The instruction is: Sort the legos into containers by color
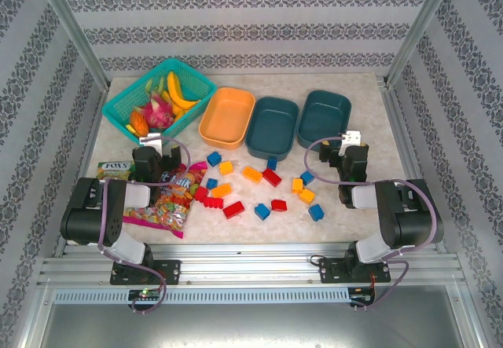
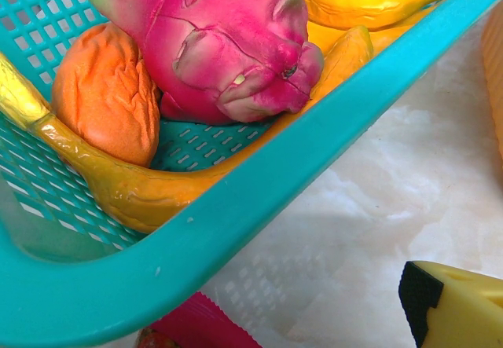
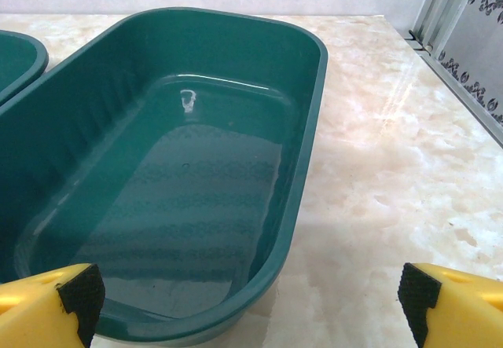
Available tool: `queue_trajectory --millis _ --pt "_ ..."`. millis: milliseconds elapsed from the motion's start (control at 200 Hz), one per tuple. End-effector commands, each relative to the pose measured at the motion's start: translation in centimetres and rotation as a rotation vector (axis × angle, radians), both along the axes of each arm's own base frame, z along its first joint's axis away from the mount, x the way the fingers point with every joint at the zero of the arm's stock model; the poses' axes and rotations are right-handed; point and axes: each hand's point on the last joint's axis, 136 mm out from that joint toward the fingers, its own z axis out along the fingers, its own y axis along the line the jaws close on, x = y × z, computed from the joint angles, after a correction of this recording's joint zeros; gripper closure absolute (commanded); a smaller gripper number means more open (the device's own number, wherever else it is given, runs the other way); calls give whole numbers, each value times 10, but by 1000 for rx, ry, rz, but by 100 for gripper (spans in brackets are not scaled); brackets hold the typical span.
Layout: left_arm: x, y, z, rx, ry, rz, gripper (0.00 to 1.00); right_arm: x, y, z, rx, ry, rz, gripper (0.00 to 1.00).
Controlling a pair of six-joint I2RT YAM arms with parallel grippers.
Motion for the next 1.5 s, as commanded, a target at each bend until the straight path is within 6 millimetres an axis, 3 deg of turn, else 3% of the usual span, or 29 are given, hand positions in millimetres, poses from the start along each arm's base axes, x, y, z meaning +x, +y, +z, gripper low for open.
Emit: queue_trajectory --millis 0,105,310,535,620,709,759,794,839,889,914,954,1064,1154,1329,1494 --pt "3 -1 6 -3 -25 -9 0 6 0 14 18 -43 6 2" --pt "1 -2 14 -4 -36 -13 0 5 0 14 17 -43 5 2" --pt "-17 7 63 15 -77 61 0 -1 -9 41 -13 -33 -68 2" --pt "-37 12 109 -2 -113 101 0 -12 -14 96 -25 -111 -149 2" --pt "-39 8 131 -17 -140 91 0 -15 -7 135 -39 -153 -153 2" --pt "-35 -6 175 -4 -203 61 0 -20 11 210 -23 -245 -130 2" --pt "-32 -14 205 -10 -244 63 0 -28 16 248 151 -247 -167 2" --pt "-32 -14 222 -71 -250 112 0 -34 22 256 315 -164 -164 2" --pt "-33 -11 234 -237 -193 196 0 -39 32 253 435 -40 -115 2" --pt "-39 -14 232 -354 -47 243 0 -47 34 231 595 88 -175 2" --pt "-46 -15 224 -379 40 273 0 -46 44 223 638 128 -123 2" --pt "-41 -24 216 -424 99 253 0 -46 60 216 687 177 -36 2" --pt "-27 -67 208 -536 205 70 0 -80 65 190 583 358 -152 7" --pt "-34 -99 199 -560 266 -34 0 -115 70 166 528 515 -216 8" --pt "-79 -176 173 -495 430 -321 0 -188 80 97 531 876 -276 8" --pt "-137 -227 149 -504 565 -545 0 -220 91 52 465 1069 -166 16"
